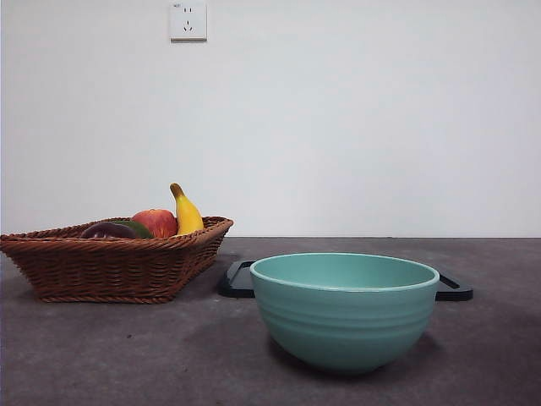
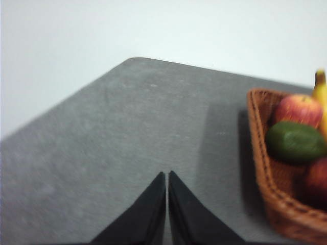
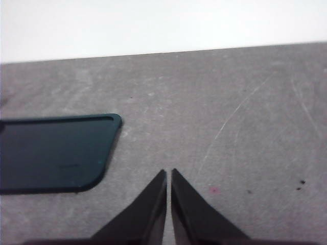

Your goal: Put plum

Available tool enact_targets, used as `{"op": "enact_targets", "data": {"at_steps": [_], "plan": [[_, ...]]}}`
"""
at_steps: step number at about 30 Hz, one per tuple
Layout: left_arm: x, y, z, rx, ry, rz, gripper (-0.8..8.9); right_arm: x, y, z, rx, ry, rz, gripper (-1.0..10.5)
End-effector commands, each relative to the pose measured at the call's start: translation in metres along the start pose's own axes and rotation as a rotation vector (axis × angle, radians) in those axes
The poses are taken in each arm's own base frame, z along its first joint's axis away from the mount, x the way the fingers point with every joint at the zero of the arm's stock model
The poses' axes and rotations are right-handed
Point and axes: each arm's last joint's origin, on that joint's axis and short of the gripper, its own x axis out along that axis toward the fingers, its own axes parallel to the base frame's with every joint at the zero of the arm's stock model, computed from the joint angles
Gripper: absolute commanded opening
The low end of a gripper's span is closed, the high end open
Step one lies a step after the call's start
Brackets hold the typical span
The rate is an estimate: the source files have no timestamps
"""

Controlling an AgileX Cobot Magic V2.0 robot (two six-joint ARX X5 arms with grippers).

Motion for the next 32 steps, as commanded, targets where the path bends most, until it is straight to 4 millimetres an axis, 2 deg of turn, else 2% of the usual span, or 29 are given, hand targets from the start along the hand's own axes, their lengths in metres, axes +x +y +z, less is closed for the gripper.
{"op": "enact_targets", "data": {"at_steps": [1,6,10,15,24,32], "plan": [[0.002,0.001,-0.005,-0.141,0.006,0.004,0.07,0.000,0.000,-0.002,0.092,0.006,-0.002,0.1],[0.001,0.001,-0.004,-0.189,0.005,0.001,0.06,0.000,0.000,-0.002,0.136,0.008,0.015,0.1],[-0.001,-0.003,0.001,-0.192,0.031,-0.087,0.07,0.000,0.002,-0.001,0.155,0.014,0.061,0.1],[-0.008,-0.005,0.011,-0.228,0.085,-0.109,0.09,-0.005,0.004,0.010,0.187,0.012,0.062,0.1],[-0.017,-0.014,0.059,-0.234,0.126,-0.180,0.09,-0.022,0.013,0.054,0.187,0.017,0.090,0.1],[-0.007,-0.030,0.107,-0.127,0.319,-0.355,0.09,-0.030,0.024,0.110,0.119,0.155,0.175,0.1]]}}
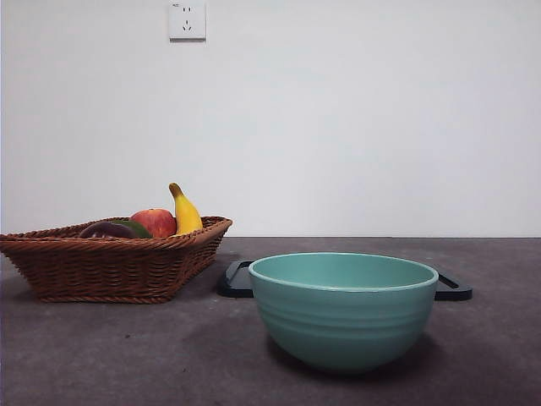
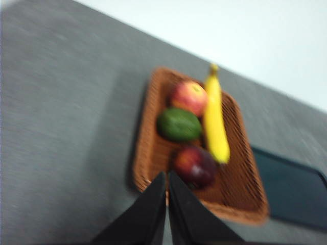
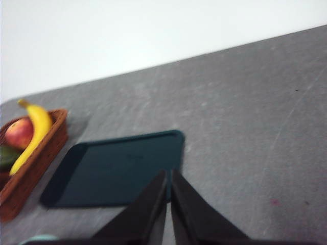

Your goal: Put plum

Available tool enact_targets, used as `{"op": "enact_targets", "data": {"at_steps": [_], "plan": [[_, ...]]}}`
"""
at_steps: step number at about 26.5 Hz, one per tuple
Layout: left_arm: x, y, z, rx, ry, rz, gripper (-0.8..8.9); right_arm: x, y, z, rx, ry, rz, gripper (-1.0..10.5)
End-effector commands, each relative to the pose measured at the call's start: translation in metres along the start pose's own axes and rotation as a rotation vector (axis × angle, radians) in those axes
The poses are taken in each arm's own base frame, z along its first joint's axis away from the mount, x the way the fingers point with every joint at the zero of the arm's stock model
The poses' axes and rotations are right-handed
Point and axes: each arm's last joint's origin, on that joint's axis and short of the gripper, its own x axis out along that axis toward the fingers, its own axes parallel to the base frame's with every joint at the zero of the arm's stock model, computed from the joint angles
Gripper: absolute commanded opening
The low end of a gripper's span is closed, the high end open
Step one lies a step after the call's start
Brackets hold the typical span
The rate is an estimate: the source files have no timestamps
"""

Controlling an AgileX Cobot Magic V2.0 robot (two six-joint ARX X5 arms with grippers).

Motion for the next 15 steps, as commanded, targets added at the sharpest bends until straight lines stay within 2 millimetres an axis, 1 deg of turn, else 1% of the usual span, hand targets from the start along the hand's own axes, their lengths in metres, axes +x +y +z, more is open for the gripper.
{"op": "enact_targets", "data": {"at_steps": [1,5,9,12,15], "plan": [[0.001,-0.009,0.018,0.075,0.060,-0.064,0.09,-0.001,0.007,0.019,-0.052,0.074,0.018,0.1],[0.007,-0.021,0.038,0.113,0.174,-0.127,0.09,0.004,0.015,0.042,-0.052,0.224,0.104,0.1],[0.014,-0.033,0.051,0.134,0.290,-0.217,0.09,0.013,0.025,0.061,-0.072,0.346,0.165,0.1],[0.021,-0.048,0.062,0.162,0.402,-0.299,0.09,0.026,0.037,0.076,-0.123,0.488,0.236,0.1],[0.021,-0.064,0.067,0.209,0.497,-0.387,0.09,0.037,0.053,0.083,-0.174,0.595,0.324,0.1]]}}
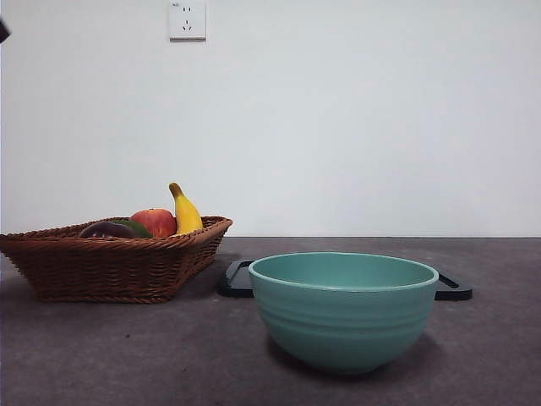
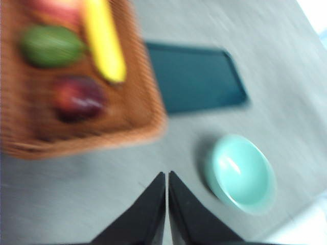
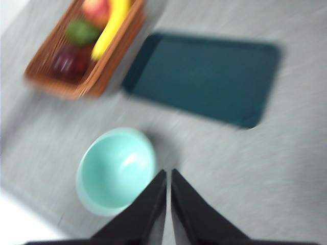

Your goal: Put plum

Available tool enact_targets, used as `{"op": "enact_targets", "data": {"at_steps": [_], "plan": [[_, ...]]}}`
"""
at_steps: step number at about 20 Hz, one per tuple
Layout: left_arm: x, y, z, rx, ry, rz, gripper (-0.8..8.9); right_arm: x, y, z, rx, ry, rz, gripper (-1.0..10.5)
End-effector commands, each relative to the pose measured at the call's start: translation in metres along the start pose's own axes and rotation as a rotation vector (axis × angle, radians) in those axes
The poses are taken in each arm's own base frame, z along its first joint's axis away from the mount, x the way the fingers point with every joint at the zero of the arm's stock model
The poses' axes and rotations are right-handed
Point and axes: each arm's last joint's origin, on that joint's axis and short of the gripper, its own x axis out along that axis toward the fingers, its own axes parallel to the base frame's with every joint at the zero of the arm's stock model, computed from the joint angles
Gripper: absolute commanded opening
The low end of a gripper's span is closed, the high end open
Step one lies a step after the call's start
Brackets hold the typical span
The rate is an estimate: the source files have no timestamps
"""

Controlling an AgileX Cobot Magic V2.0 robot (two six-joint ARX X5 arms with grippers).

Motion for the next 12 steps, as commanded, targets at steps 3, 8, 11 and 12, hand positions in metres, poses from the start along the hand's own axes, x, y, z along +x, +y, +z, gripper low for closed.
{"op": "enact_targets", "data": {"at_steps": [3,8,11,12], "plan": [[-0.007,-0.020,0.008,0.109,0.075,-0.083,0.09,0.007,0.019,0.012,-0.126,0.093,0.101,0.1],[-0.008,-0.026,0.007,0.151,0.093,-0.106,0.09,0.011,0.029,0.010,-0.172,0.131,0.153,0.1],[-0.008,-0.026,0.007,0.152,0.090,-0.106,0.12,0.011,0.029,0.010,-0.173,0.133,0.155,0.1],[-0.008,-0.026,0.007,0.151,0.090,-0.106,0.45,0.011,0.029,0.010,-0.172,0.135,0.154,0.4]]}}
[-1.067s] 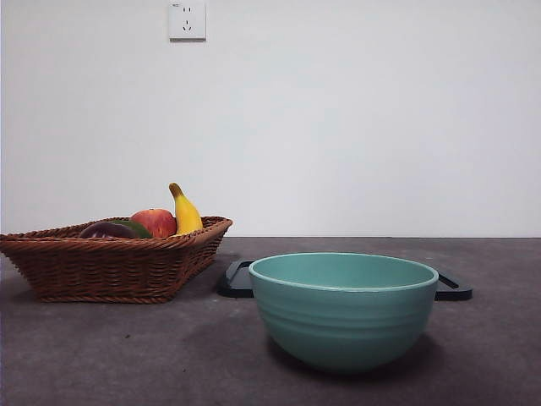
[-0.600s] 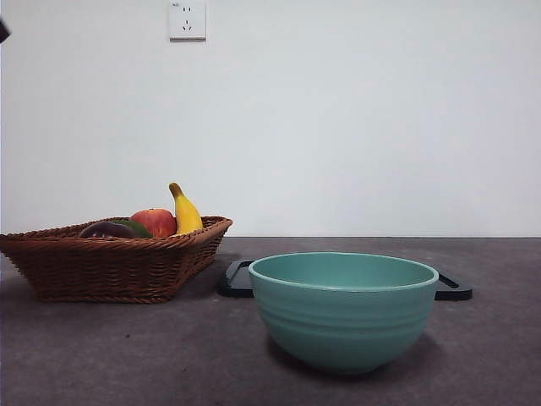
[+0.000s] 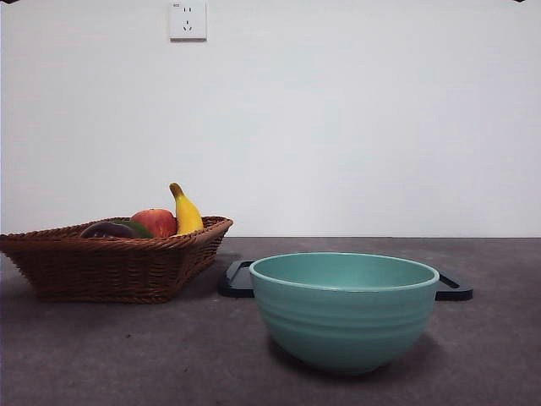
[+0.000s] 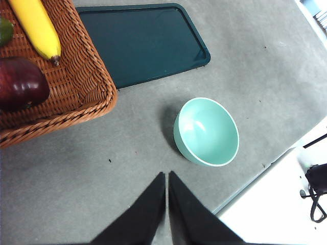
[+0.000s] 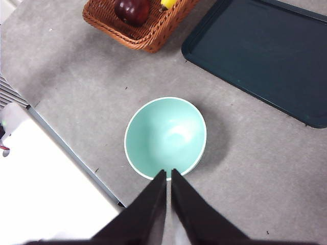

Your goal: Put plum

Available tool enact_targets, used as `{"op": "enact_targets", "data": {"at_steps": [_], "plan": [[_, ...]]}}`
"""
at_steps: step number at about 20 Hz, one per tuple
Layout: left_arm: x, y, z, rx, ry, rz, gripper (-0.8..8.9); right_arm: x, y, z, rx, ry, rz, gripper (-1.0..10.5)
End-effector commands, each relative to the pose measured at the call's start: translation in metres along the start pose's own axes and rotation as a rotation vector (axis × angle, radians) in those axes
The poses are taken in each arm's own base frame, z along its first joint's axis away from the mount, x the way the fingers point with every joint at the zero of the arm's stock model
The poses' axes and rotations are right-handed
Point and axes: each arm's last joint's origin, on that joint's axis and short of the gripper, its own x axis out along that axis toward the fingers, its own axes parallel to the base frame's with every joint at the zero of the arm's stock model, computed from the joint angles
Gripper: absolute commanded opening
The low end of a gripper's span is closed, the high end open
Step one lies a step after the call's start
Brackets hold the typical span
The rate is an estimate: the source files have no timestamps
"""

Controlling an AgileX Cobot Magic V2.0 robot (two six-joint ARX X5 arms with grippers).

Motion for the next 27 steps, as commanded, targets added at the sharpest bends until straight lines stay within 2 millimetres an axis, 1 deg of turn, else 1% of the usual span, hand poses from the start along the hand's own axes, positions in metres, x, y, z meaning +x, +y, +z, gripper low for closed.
{"op": "enact_targets", "data": {"at_steps": [1,2,3,4,5,7,12,15,18,22,25,27], "plan": [[-0.002,-0.002,0.004,0.027,-0.014,-0.006,1.35,-0.001,0.002,0.004,-0.018,-0.007,0.005,1.1],[-0.002,-0.002,0.004,0.026,-0.012,-0.006,2.25,-0.001,0.002,0.004,-0.015,-0.007,0.005,1.9],[-0.002,-0.002,0.004,0.026,-0.012,-0.006,3.38,-0.001,0.002,0.004,-0.015,-0.007,0.005,3.0],[-0.002,-0.002,0.004,0.026,-0.013,-0.006,4.09,-0.001,0.002,0.004,-0.015,-0.007,0.005,3.6],[-0.002,-0.002,0.004,0.026,-0.013,-0.006,4.57,-0.001,0.002,0.004,-0.015,-0.007,0.005,3.8],[-0.002,-0.002,0.005,0.028,-0.018,0.006,5.06,-0.001,0.002,0.004,-0.015,-0.007,0.005,3.8],[-0.001,0.001,0.009,0.035,-0.045,0.103,5.05,-0.001,0.002,0.004,-0.008,-0.007,0.005,4.1],[0.009,0.006,0.017,0.038,-0.047,0.128,5.03,-0.001,0.002,0.004,-0.009,-0.007,0.005,4.1],[0.028,0.012,0.032,0.054,-0.041,0.182,5.00,-0.001,0.002,0.004,-0.009,-0.007,0.005,4.1],[0.054,0.021,0.066,0.062,-0.008,0.282,4.99,-0.001,0.002,0.004,-0.008,-0.007,0.005,4.1],[0.078,0.030,0.091,0.070,0.038,0.341,4.98,-0.001,0.002,0.004,-0.008,-0.007,0.005,4.1],[0.097,0.040,0.101,0.060,0.077,0.373,4.96,-0.001,0.002,0.004,-0.007,-0.007,0.005,4.1]]}}
